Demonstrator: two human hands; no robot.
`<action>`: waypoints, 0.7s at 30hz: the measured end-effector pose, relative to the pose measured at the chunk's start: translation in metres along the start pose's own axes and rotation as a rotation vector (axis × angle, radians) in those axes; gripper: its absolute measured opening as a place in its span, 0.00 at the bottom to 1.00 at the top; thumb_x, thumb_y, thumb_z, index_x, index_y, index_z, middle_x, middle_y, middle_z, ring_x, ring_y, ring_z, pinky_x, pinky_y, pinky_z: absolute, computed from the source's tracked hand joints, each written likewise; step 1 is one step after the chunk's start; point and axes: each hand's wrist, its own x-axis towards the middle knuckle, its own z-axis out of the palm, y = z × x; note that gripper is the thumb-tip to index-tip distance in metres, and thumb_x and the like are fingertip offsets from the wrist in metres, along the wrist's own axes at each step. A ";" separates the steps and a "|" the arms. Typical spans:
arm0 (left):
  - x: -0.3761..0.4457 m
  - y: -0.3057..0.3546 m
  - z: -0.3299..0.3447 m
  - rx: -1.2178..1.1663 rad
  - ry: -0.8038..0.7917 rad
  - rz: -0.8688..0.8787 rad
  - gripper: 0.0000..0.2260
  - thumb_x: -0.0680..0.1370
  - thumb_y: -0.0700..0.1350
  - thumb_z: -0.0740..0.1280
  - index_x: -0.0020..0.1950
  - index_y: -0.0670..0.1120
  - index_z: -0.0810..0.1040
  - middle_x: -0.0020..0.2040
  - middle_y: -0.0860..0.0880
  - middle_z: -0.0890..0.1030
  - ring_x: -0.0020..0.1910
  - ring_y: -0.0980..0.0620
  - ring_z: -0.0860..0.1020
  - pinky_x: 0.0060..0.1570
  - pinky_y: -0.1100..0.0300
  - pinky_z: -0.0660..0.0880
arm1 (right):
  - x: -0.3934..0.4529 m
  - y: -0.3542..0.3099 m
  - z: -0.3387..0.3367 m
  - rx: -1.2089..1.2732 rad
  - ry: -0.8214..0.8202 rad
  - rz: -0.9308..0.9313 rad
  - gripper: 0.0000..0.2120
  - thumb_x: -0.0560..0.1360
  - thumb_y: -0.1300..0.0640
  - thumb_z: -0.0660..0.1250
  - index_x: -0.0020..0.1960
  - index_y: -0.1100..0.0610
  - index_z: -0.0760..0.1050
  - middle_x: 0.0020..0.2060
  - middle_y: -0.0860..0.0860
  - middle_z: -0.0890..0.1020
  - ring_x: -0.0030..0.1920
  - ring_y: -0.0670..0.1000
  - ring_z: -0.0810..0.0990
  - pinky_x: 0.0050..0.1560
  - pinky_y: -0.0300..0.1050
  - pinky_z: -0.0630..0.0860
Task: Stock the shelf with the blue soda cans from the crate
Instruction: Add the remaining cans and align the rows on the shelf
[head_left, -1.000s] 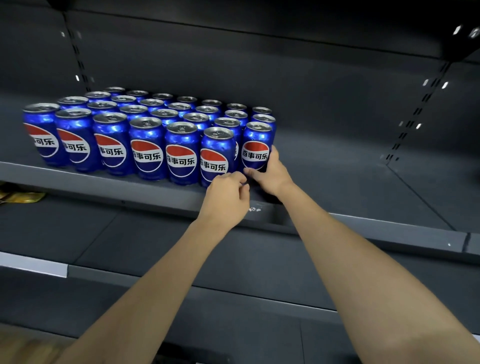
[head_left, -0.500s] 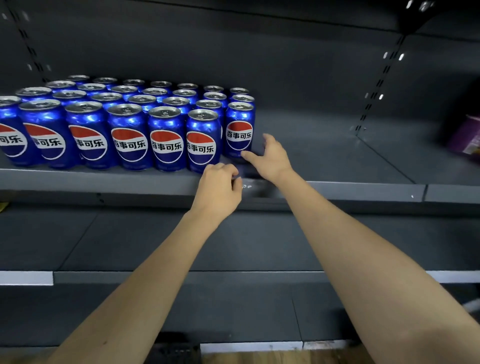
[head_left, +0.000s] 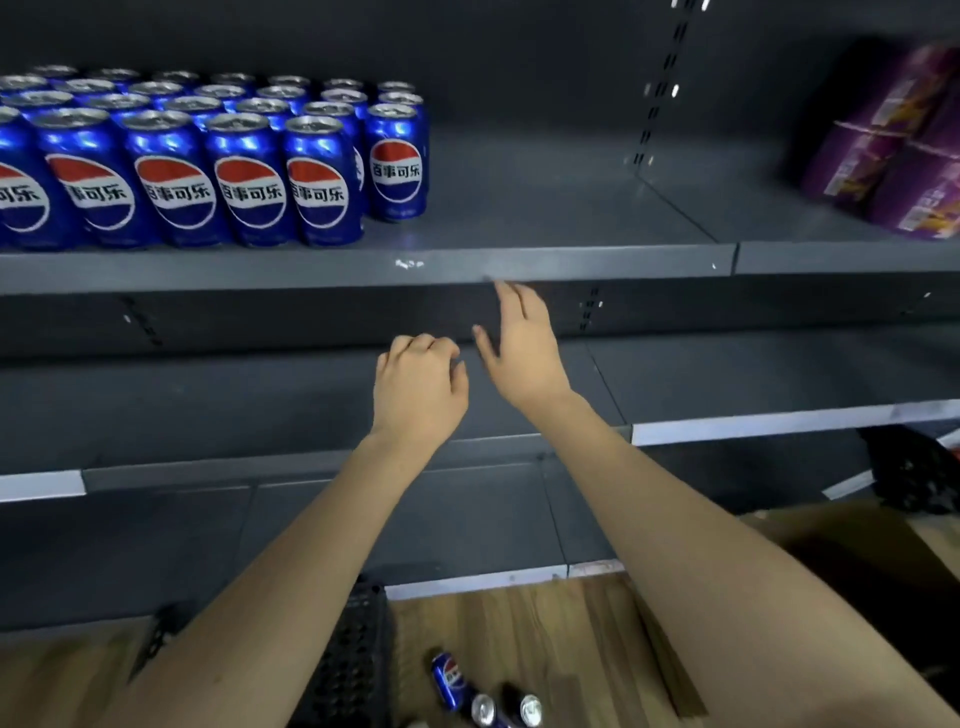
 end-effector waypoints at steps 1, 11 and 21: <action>-0.012 0.004 0.007 0.006 -0.037 -0.011 0.11 0.79 0.45 0.60 0.57 0.44 0.78 0.56 0.47 0.79 0.59 0.46 0.71 0.57 0.55 0.65 | -0.020 0.009 0.001 0.005 -0.029 0.018 0.27 0.79 0.58 0.62 0.74 0.66 0.59 0.69 0.62 0.66 0.71 0.58 0.62 0.68 0.41 0.60; -0.152 0.014 0.110 0.189 -0.516 -0.025 0.15 0.79 0.48 0.58 0.64 0.47 0.73 0.62 0.49 0.76 0.63 0.48 0.69 0.60 0.56 0.65 | -0.208 0.094 0.038 -0.006 -0.376 0.385 0.29 0.79 0.55 0.63 0.75 0.64 0.56 0.71 0.60 0.64 0.71 0.59 0.62 0.69 0.45 0.59; -0.221 -0.066 0.222 0.372 -0.808 -0.046 0.14 0.78 0.46 0.58 0.62 0.47 0.72 0.62 0.48 0.75 0.64 0.47 0.68 0.61 0.57 0.64 | -0.324 0.171 0.143 -0.098 -0.715 0.645 0.33 0.78 0.49 0.62 0.76 0.59 0.52 0.72 0.58 0.60 0.71 0.59 0.61 0.70 0.48 0.61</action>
